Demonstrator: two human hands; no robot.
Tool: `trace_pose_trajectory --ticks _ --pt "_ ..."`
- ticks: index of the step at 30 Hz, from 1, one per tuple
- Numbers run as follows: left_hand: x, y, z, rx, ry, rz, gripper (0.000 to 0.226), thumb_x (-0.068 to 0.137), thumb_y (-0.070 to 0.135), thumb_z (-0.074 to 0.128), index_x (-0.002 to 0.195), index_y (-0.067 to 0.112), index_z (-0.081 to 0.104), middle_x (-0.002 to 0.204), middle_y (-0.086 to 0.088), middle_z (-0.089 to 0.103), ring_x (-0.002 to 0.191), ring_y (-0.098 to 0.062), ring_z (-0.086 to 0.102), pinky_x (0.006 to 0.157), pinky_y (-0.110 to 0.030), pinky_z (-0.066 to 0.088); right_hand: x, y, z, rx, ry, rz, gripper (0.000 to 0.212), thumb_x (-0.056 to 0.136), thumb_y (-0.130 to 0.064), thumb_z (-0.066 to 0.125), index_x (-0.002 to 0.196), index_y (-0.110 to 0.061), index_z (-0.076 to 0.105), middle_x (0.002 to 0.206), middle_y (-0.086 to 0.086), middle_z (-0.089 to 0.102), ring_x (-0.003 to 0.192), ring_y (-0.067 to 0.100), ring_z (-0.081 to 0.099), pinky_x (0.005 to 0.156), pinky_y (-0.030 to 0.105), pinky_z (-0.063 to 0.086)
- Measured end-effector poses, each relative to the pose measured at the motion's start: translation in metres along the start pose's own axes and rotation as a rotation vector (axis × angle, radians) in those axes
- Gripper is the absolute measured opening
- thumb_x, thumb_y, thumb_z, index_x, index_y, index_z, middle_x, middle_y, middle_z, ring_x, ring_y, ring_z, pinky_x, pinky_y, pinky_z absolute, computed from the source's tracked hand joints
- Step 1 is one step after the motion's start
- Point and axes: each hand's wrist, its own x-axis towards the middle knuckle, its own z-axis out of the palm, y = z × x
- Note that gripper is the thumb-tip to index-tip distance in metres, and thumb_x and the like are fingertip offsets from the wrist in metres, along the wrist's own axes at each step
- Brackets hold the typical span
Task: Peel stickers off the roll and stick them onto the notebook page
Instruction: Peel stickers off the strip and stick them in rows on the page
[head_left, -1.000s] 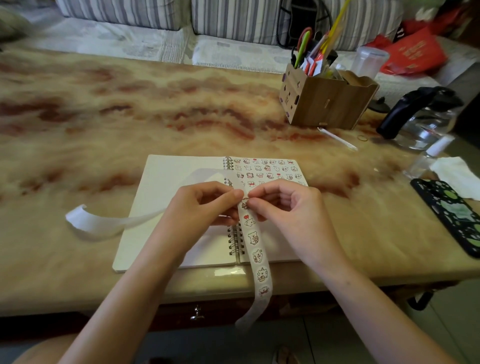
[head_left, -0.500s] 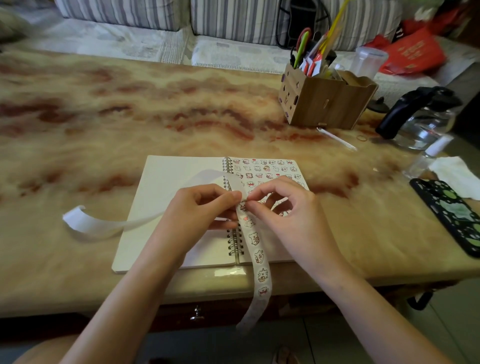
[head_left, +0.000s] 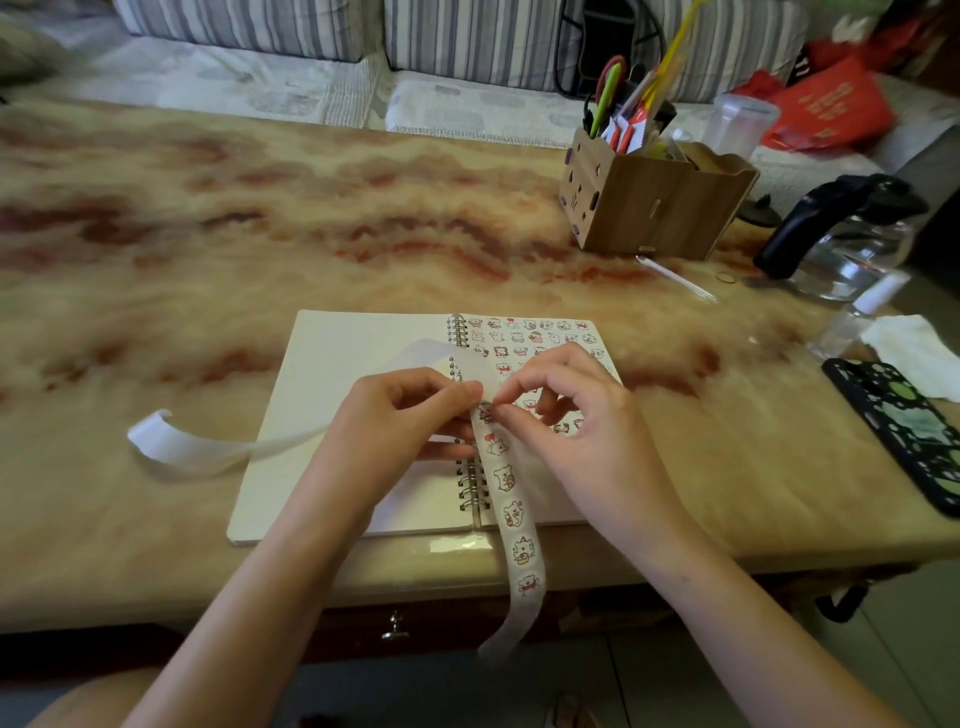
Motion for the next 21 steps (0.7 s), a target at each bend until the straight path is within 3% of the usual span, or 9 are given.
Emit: trace_pose_trajectory --ticks 5,11,16,21 --pt "0.0 0.001 -0.001 0.012 0.007 -0.015 0.021 0.087 0.015 0.064 0.081 -0.005 0.068 0.078 -0.02 0.071 0.067 -0.019 0.067 0.064 -0.028 0.059 0.002 -0.002 -0.004 0.113 -0.058 0.055 0.007 0.08 -0.018 0.073 0.08 -0.022 0.068 0.086 -0.01 0.06 0.074 0.009 0.052 0.076 0.018 0.043" --pt "0.002 0.0 -0.001 0.032 0.058 -0.054 0.018 0.088 0.012 0.062 0.079 -0.003 0.068 0.07 -0.014 0.07 0.063 -0.019 0.065 0.064 -0.03 0.06 0.017 0.008 -0.035 0.3 -0.078 0.333 0.005 0.079 -0.018 0.073 0.083 -0.019 0.07 0.08 -0.001 0.071 0.063 0.004 0.055 0.061 0.02 0.047" --pt "0.004 -0.003 0.0 0.083 0.074 -0.056 0.016 0.087 0.012 0.064 0.076 0.002 0.069 0.065 -0.007 0.07 0.059 -0.014 0.065 0.064 -0.027 0.059 0.024 0.037 -0.073 0.208 -0.138 0.559 0.003 0.081 -0.009 0.07 0.083 -0.008 0.07 0.067 0.0 0.067 0.05 0.002 0.055 0.046 0.015 0.044" --pt "0.006 -0.005 0.0 0.104 0.081 -0.055 0.017 0.087 0.013 0.064 0.075 0.003 0.069 0.067 -0.009 0.071 0.057 -0.012 0.064 0.06 -0.022 0.058 0.025 0.054 -0.089 0.088 -0.129 0.667 0.004 0.079 -0.012 0.073 0.079 -0.008 0.072 0.071 0.001 0.069 0.054 0.005 0.053 0.044 0.016 0.038"
